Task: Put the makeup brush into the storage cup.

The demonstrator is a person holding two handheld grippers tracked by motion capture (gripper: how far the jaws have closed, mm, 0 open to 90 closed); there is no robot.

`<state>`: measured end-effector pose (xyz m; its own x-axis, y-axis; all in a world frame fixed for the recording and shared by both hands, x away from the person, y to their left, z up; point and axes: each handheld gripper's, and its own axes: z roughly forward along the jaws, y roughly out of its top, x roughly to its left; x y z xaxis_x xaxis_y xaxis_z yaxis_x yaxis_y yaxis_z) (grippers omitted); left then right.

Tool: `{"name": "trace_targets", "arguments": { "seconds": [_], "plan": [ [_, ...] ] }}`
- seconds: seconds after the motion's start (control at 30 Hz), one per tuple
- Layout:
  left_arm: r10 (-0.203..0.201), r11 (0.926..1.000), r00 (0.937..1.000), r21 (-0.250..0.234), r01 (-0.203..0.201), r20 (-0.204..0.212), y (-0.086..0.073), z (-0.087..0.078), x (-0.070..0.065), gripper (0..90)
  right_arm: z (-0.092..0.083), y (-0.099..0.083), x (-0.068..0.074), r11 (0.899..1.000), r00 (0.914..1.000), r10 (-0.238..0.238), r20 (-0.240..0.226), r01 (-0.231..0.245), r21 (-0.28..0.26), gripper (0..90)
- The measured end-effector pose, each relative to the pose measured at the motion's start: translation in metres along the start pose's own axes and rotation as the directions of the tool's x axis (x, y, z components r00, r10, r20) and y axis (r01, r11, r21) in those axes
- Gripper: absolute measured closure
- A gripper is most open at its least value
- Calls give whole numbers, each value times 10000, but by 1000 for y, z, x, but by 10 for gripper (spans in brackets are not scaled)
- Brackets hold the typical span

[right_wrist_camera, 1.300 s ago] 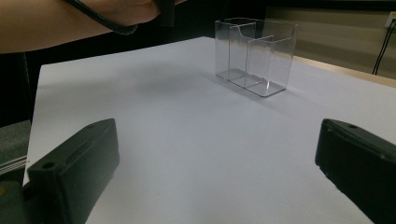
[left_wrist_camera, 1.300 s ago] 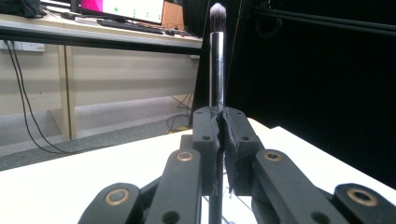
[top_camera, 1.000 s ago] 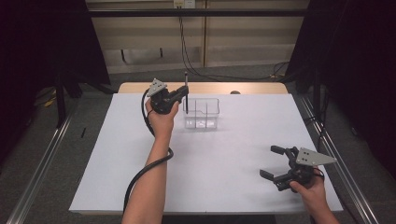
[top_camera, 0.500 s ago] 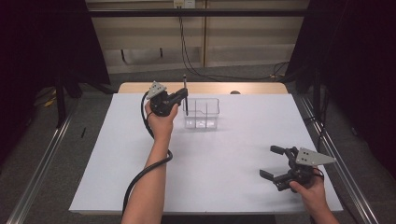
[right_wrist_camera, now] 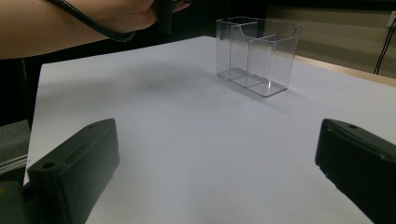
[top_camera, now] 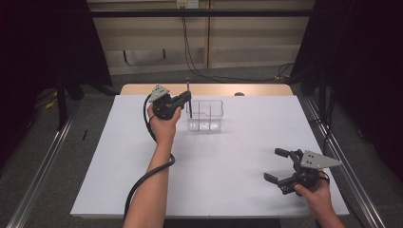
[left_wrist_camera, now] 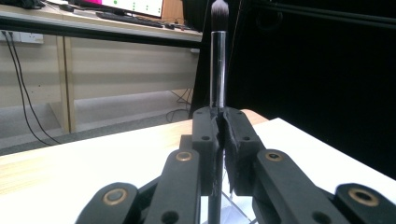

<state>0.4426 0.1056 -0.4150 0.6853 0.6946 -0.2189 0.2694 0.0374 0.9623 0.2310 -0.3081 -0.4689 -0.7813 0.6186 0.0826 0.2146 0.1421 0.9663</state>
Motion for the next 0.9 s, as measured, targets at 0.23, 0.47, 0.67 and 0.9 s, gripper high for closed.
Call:
{"name": "trace_targets", "arguments": {
  "seconds": [0.23,0.47,0.67,0.9],
  "plan": [
    [52,10000,10000,75,-52,49,-2,-1,1,831,0,0,0,10000,10000,-18,-9,18,-7,0],
    [-97,10000,9994,-22,97,326,-2,-2,0,757,0,0,0,10000,10000,-13,-4,13,-17,0],
    [-27,9999,9990,-101,32,436,-2,-5,0,619,1,0,0,10000,10000,-31,-12,31,-22,0],
    [99,9999,9978,-21,-98,656,-1,-6,-2,432,2,0,1,10000,10000,-29,-46,29,6,0]
  ]
}}
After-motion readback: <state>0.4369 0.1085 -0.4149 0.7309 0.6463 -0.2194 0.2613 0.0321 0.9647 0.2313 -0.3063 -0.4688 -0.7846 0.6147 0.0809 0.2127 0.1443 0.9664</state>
